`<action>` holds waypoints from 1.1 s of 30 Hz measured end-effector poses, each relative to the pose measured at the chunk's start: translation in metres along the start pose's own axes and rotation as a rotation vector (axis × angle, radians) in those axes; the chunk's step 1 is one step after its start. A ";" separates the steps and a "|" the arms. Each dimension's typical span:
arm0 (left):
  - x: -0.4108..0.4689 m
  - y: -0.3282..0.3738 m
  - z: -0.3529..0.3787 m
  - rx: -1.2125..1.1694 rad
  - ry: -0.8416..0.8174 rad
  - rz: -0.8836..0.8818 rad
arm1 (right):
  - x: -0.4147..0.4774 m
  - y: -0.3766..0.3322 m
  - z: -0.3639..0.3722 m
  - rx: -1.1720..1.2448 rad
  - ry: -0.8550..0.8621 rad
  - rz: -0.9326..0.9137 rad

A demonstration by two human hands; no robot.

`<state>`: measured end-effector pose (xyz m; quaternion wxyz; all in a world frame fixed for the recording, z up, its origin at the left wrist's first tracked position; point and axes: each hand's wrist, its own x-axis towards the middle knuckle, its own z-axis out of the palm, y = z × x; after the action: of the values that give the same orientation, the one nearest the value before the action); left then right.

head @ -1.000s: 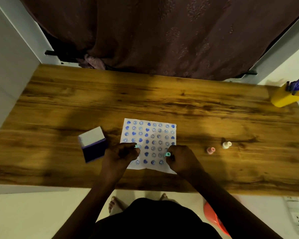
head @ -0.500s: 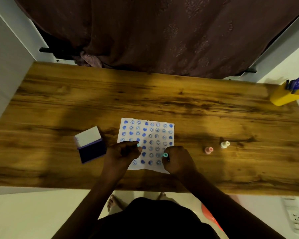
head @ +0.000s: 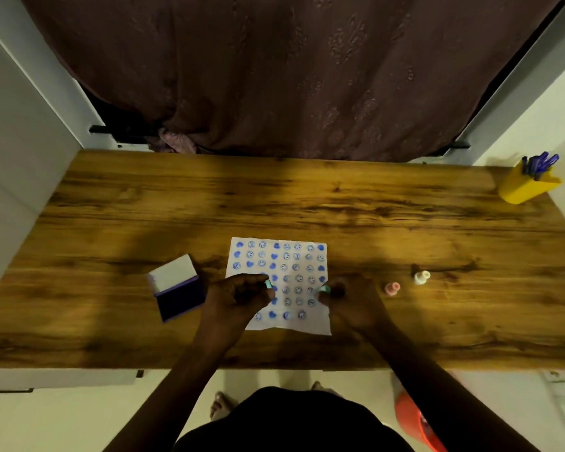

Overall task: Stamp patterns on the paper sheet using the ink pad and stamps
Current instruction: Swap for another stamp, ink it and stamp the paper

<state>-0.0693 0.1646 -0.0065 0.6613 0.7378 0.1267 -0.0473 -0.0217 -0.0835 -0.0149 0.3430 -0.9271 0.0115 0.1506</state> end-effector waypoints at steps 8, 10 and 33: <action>-0.009 0.009 0.033 -0.015 -0.091 -0.004 | -0.039 0.001 -0.040 0.908 -0.026 0.251; -0.011 0.012 0.044 -0.017 -0.131 -0.005 | -0.050 -0.001 -0.040 0.928 -0.078 0.251; -0.007 0.033 0.117 0.068 -0.308 0.063 | -0.067 0.033 -0.073 0.831 -0.155 0.167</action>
<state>-0.0558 0.0455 0.0131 0.6487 0.7475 -0.0011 -0.1430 -0.0695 -0.1612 0.0358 0.6739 -0.6919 0.1203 0.2297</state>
